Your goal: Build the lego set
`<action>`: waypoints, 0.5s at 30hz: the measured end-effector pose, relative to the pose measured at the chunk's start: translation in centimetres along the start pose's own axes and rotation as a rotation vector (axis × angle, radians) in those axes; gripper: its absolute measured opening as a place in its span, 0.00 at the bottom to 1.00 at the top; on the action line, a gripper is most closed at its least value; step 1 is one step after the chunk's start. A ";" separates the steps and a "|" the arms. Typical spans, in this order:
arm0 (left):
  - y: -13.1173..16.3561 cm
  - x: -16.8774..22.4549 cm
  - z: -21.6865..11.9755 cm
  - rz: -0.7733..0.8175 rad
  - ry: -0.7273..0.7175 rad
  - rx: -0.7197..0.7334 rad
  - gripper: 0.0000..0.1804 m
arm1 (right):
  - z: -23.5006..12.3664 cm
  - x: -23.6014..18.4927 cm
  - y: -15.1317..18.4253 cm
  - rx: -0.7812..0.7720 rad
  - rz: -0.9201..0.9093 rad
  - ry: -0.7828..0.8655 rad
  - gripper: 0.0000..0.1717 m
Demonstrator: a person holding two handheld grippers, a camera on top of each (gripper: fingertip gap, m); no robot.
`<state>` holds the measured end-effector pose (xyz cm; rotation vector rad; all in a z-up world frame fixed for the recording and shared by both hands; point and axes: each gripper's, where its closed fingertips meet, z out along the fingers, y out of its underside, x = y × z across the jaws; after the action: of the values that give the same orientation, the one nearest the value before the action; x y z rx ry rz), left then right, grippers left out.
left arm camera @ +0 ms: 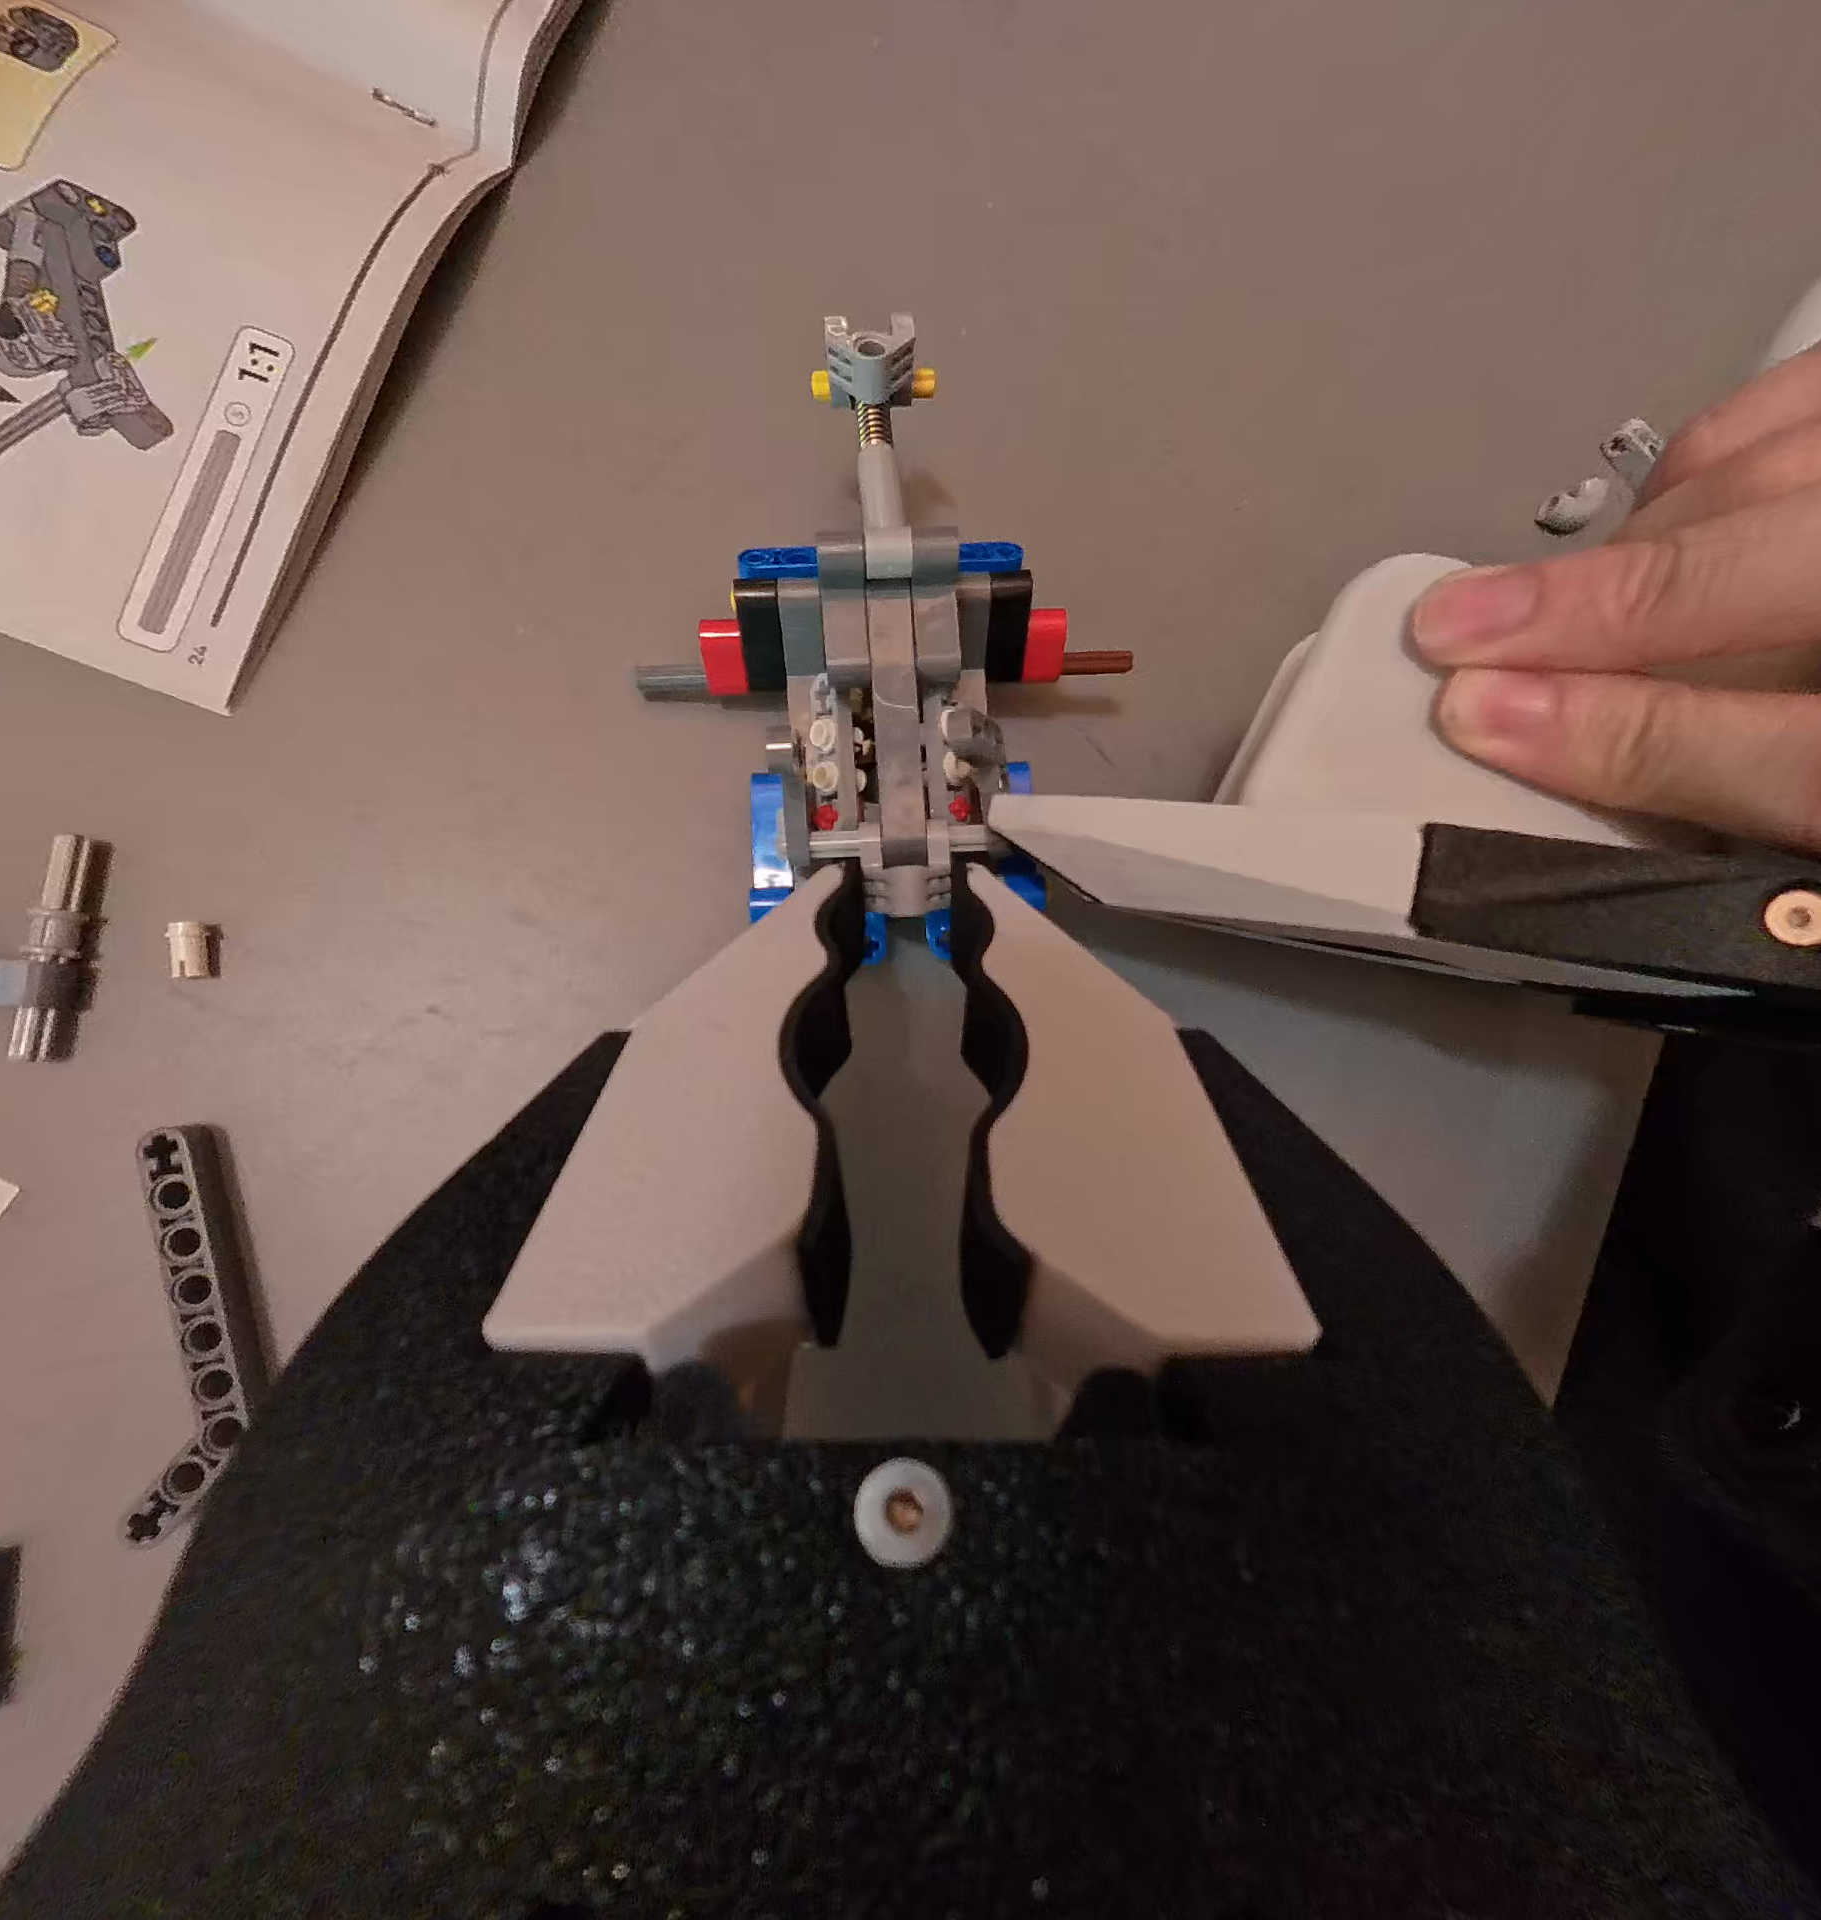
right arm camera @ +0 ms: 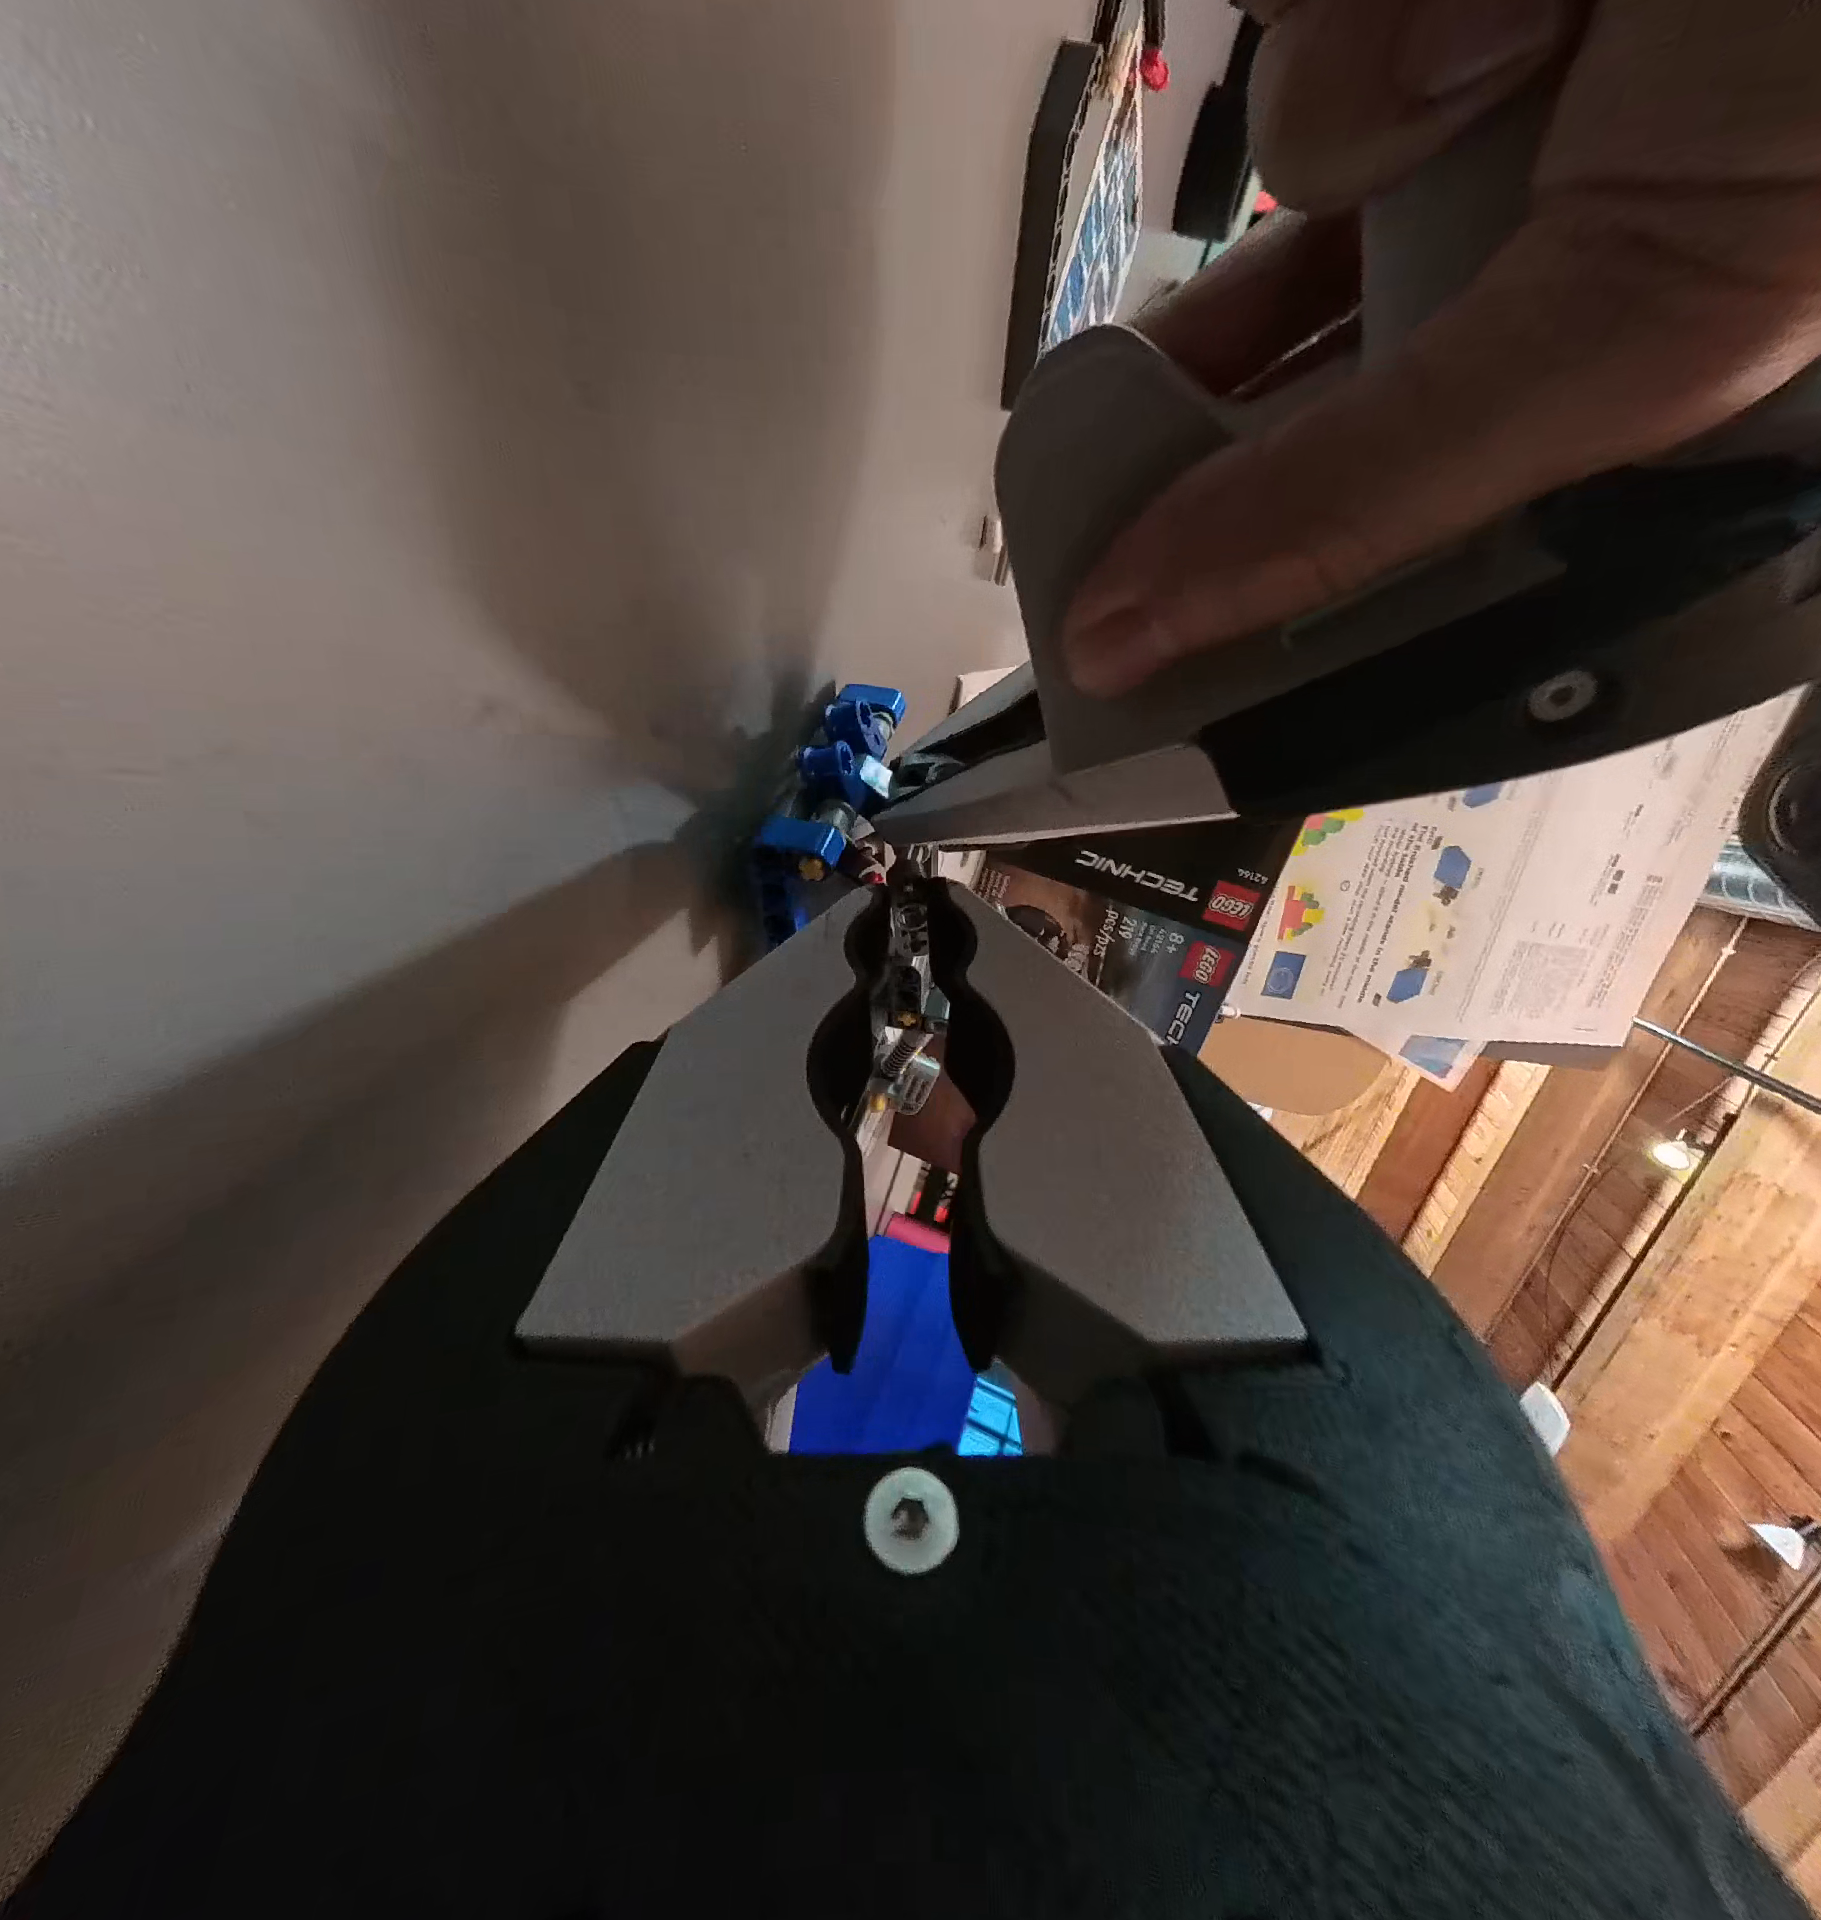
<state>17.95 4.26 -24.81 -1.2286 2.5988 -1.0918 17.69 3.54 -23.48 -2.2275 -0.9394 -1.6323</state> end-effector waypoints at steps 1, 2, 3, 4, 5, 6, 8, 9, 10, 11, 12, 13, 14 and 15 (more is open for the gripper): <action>0.0 0.0 0.0 0.006 -0.003 -0.002 0.07 | 0.0 0.0 0.0 0.005 0.007 -0.006 0.02; 0.0 0.0 0.0 0.011 -0.006 -0.005 0.07 | 0.0 -0.1 -0.1 0.018 0.011 -0.010 0.02; 0.0 -0.1 0.0 0.013 -0.011 0.000 0.07 | 0.0 0.0 0.0 0.033 0.022 -0.007 0.02; -0.1 -0.1 0.1 0.010 -0.012 0.003 0.07 | 0.1 0.0 0.1 0.048 0.042 -0.003 0.02; -0.1 -0.1 0.2 0.006 -0.007 0.005 0.07 | 0.1 -0.1 0.1 0.071 0.069 -0.001 0.02; -0.1 -0.2 0.2 0.001 0.000 0.011 0.07 | 0.1 0.0 0.1 0.095 0.108 -0.003 0.02; -0.1 -0.1 0.2 -0.008 0.013 0.017 0.07 | 0.1 0.0 0.2 0.132 0.194 -0.023 0.02; -0.1 0.0 0.2 -0.007 0.018 0.017 0.07 | 0.0 0.1 0.3 0.144 0.221 -0.030 0.02; -0.1 0.1 0.2 -0.005 0.020 0.019 0.07 | 0.0 0.2 0.6 0.142 0.242 -0.034 0.02; -0.2 0.0 0.2 -0.001 0.015 0.019 0.07 | -0.1 0.1 1.0 0.135 0.262 -0.049 0.02; -0.1 0.0 0.2 0.003 0.010 0.017 0.07 | -0.5 0.0 1.3 0.134 0.292 -0.070 0.02; -0.1 -0.1 0.2 0.005 0.007 0.016 0.07 | -1.1 0.0 1.4 0.145 0.340 -0.090 0.03; -0.1 -0.1 0.2 0.008 0.008 0.016 0.07 | -2.0 -0.3 1.2 0.172 0.396 -0.147 0.02; -0.1 -0.1 0.2 0.008 0.012 0.016 0.07 | -3.1 -1.5 0.4 0.218 0.461 -0.275 0.03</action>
<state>18.10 4.16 -24.90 -1.2106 2.5960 -1.1198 15.24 1.02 -23.69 -2.3242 -0.5635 -0.9962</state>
